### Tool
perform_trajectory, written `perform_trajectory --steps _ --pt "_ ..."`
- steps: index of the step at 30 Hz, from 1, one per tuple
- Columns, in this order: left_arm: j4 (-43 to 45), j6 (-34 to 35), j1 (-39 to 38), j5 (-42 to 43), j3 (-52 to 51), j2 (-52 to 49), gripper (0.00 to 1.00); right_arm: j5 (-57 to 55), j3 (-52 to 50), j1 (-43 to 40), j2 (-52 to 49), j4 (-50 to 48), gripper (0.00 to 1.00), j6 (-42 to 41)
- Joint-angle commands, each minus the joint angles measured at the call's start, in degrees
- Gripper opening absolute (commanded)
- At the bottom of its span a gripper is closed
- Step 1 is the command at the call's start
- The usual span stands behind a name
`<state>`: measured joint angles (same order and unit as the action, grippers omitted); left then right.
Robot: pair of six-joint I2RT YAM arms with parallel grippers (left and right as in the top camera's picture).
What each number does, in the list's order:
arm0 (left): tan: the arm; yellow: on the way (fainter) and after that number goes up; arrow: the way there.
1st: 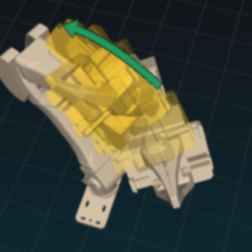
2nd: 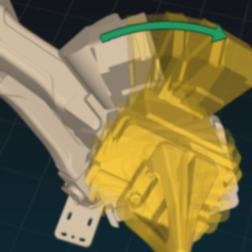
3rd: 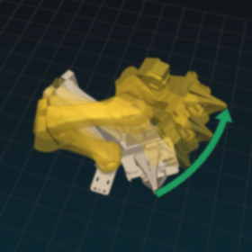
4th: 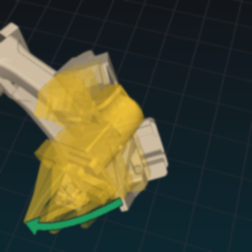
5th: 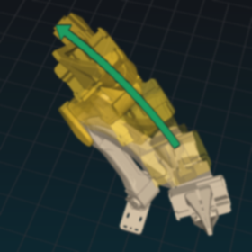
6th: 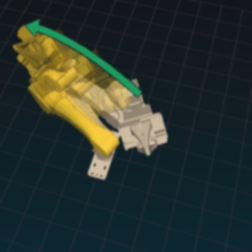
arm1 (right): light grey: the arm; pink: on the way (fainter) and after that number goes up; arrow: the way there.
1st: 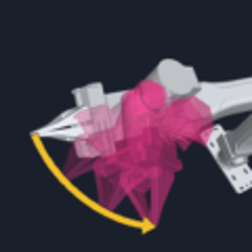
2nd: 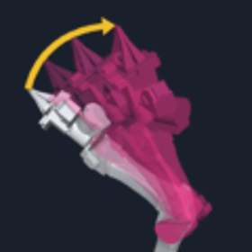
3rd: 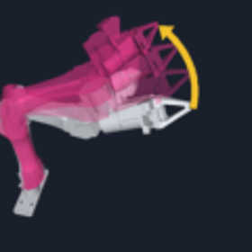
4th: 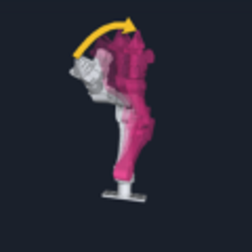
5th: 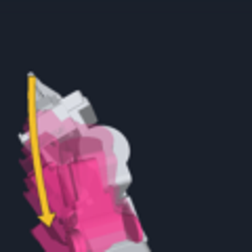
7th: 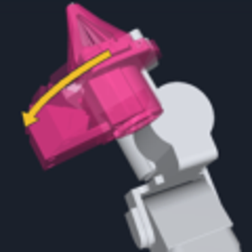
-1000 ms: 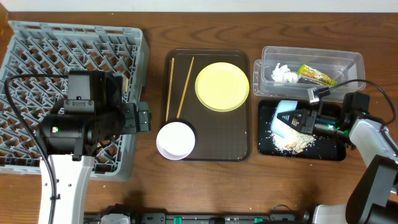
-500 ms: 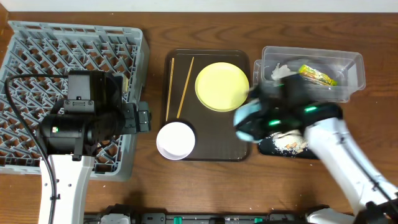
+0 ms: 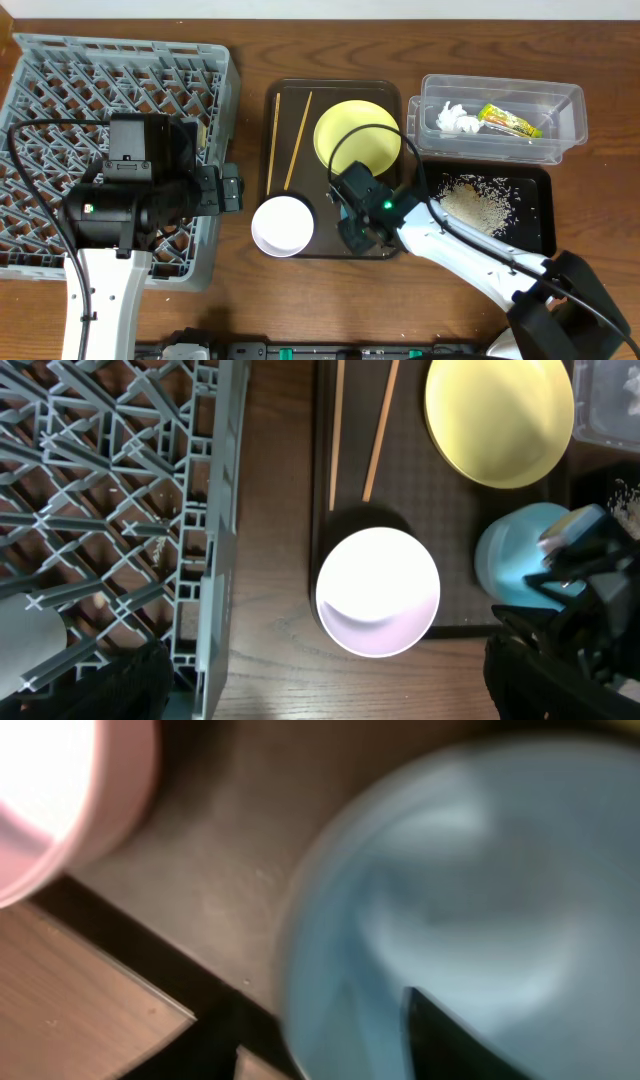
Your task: Sort waste into correct bins and load items into the dishwasher
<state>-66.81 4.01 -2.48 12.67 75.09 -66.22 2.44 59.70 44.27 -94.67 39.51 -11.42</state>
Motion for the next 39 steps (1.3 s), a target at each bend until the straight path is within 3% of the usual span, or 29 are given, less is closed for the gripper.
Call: perform_trajectory --steps 1,5,14,20,39 --pt "0.04 -0.81 -0.17 -0.70 0.52 0.00 0.99 -0.72 7.23 -0.02 1.16 2.40 0.59 2.10" --pt "0.04 -0.81 -0.17 -0.70 0.52 0.00 1.00 -0.66 15.98 -3.08 1.36 8.74 0.59 1.95" --pt "0.04 -0.81 -0.17 -0.70 0.52 0.00 0.99 5.29 26.84 -14.84 1.36 11.39 0.56 -2.34" --pt "0.04 -0.81 -0.17 -0.72 0.52 0.00 1.00 7.85 28.37 -19.23 1.42 15.76 0.55 -2.23" --pt "0.02 -0.79 -0.17 -0.70 0.52 0.00 0.99 7.96 28.37 -18.91 1.42 16.63 0.57 -1.14"
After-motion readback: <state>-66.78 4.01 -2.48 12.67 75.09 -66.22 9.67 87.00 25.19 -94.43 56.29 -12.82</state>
